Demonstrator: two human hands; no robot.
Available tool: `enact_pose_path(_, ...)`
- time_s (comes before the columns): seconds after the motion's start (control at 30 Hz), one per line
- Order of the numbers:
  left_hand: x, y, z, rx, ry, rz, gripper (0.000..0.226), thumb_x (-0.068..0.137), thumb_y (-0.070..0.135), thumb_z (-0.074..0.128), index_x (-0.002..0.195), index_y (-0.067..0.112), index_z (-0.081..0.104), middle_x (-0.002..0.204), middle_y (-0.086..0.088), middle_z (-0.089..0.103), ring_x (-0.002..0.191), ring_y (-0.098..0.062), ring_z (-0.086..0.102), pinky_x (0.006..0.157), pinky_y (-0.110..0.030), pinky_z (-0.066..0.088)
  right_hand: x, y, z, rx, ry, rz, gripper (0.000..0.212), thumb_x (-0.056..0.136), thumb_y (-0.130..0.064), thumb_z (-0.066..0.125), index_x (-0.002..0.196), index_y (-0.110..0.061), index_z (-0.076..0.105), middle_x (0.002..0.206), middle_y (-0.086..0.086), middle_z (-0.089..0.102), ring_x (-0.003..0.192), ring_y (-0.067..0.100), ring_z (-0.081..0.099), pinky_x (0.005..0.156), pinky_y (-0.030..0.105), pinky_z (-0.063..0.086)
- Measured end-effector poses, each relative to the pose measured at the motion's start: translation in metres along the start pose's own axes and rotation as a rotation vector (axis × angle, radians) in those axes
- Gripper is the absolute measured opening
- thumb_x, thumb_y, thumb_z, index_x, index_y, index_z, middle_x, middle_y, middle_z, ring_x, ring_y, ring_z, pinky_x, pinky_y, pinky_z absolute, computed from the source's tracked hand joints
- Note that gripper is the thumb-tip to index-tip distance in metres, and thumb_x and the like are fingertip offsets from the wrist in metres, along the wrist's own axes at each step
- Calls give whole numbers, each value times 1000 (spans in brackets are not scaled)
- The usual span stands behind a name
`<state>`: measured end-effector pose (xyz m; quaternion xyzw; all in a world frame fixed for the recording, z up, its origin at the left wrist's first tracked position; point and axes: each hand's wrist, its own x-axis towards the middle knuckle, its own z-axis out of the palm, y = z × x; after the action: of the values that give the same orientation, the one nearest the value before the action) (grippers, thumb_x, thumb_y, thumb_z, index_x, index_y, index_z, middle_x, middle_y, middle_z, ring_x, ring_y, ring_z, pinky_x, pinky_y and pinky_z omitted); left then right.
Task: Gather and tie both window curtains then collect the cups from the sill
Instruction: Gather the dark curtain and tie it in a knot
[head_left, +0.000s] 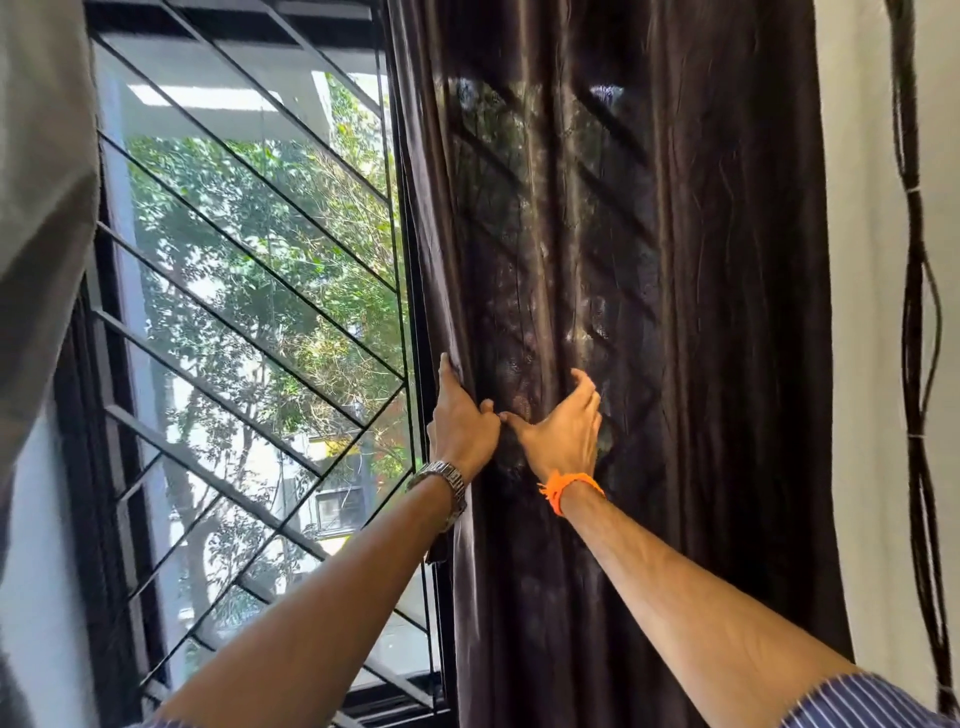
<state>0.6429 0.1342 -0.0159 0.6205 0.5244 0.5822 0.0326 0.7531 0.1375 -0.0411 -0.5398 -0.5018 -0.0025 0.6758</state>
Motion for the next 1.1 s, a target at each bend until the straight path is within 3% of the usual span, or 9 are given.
enact_pose_path(0.1, 3, -4, 1, -6, -18, -22, 88, 80, 2, 51, 153, 23, 7, 103, -10, 65, 63, -14, 52, 55, -27, 37, -3, 9, 6, -2, -30, 88, 99, 61, -42, 85, 139, -15, 30, 133, 11, 53, 123, 32, 51, 98, 43, 47)
enact_pose_path(0.17, 5, -7, 2, -33, -37, -40, 89, 77, -2, 46, 153, 23, 7, 91, -7, 63, 58, -9, 49, 52, -28, 38, -3, 12, 7, -15, -37, 149, 82, 70, -41, 79, 136, -15, 39, 120, 15, 64, 111, 36, 60, 88, 41, 51)
enact_pose_path(0.33, 9, -7, 7, -54, -85, 1, 85, 83, -1, 45, 154, 22, 4, 102, -7, 64, 72, -21, 58, 63, -33, 44, -8, 11, 9, -147, -58, 72, 24, 88, -29, 61, 102, -10, 66, 93, 18, 71, 92, 38, 66, 72, 36, 53)
enact_pose_path(0.5, 5, 3, 15, -161, -112, -13, 66, 98, 41, 45, 153, 23, 14, 138, -6, 54, 117, -28, 57, 95, -35, 43, -17, 4, 12, -139, -143, -78, 16, 88, -20, 55, 98, -14, 66, 89, 15, 72, 88, 38, 67, 70, 37, 54)
enact_pose_path(0.7, 4, 12, 19, -284, -294, -52, 102, 69, 78, 57, 148, 23, 23, 136, 0, 56, 119, -23, 57, 104, -44, 44, -27, -6, 11, -165, -276, -174, 25, 77, -18, 63, 99, -9, 69, 89, 12, 74, 85, 32, 69, 69, 35, 57)
enact_pose_path(0.8, 7, 14, 20, -269, -279, -91, 104, 66, 68, 71, 147, 21, 26, 131, -1, 59, 116, -23, 58, 102, -42, 46, -30, -5, 8, -140, -282, -132, 23, 73, -20, 61, 91, -9, 70, 81, 11, 73, 76, 31, 69, 60, 35, 56)
enact_pose_path(0.9, 6, 17, 23, -152, -216, -62, 66, 85, 35, 65, 140, 15, 36, 114, -2, 63, 102, -25, 62, 83, -34, 49, -33, 2, 3, -173, -352, -168, 24, 71, -19, 55, 89, -10, 67, 79, 12, 73, 75, 34, 67, 60, 40, 57)
enact_pose_path(1.0, 4, 20, 21, -88, -153, -38, 41, 89, 7, 50, 129, 10, 47, 81, 7, 55, 66, -9, 51, 54, -19, 33, -34, 8, -6, -201, -373, -236, 19, 68, -25, 52, 83, -18, 61, 73, 5, 71, 70, 32, 65, 57, 37, 54)
enact_pose_path(1.1, 4, 20, 22, -68, -157, -63, 45, 84, 0, 47, 129, 7, 50, 73, 9, 46, 58, -3, 40, 47, -16, 25, -26, 12, -20, -192, -340, -321, 26, 69, -33, 49, 92, -26, 60, 75, -4, 72, 72, 24, 67, 62, 34, 54)
